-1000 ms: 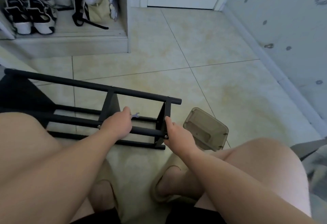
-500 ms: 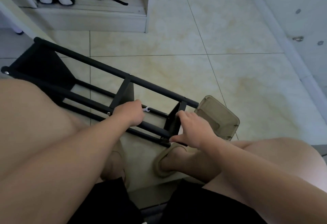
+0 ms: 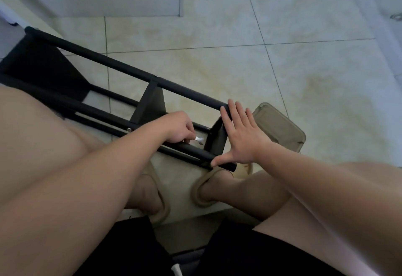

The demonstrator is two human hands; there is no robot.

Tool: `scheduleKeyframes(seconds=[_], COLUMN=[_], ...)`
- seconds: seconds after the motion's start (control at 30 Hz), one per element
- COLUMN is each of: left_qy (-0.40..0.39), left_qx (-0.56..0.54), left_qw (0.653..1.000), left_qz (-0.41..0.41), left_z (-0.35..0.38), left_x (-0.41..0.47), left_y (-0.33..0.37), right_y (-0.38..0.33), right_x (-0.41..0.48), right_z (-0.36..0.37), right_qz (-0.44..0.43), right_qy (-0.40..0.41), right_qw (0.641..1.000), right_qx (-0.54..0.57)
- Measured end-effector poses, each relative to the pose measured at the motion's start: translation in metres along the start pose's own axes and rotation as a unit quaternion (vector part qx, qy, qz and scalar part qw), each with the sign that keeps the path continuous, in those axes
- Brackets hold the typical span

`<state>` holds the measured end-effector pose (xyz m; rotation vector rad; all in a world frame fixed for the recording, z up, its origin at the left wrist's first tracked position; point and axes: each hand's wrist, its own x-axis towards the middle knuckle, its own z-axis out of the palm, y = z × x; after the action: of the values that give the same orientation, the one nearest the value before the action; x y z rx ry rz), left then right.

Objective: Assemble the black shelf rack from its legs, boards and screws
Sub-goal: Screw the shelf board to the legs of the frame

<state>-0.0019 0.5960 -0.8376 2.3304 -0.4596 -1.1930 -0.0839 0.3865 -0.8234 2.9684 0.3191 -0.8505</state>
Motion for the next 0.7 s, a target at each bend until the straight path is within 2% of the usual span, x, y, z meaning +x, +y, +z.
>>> scheduleKeyframes(seconds=[0.23, 0.4, 0.57, 0.7], left_qy=[-0.079, -0.083, -0.096, -0.075], left_qx=[-0.035, -0.156, -0.318, -0.311], left_qw=[0.995, 0.984, 0.942, 0.945], left_qz=[0.052, -0.002, -0.053, -0.07], left_z=[0.013, 0.021, 0.023, 0.025], left_x=[0.017, 0.021, 0.02, 0.02], left_y=[0.021, 0.028, 0.032, 0.033], right_y=[-0.002, -0.003, -0.005, -0.005], right_x=[-0.002, -0.002, -0.002, -0.003], right_z=[0.002, 0.0, -0.001, -0.001], right_qz=[0.0, 0.004, 0.005, 0.007], right_qy=[0.013, 0.012, 0.013, 0.012], right_qw=[1.0, 1.0, 1.0, 1.0], right_qx=[0.02, 0.023, 0.025, 0.026])
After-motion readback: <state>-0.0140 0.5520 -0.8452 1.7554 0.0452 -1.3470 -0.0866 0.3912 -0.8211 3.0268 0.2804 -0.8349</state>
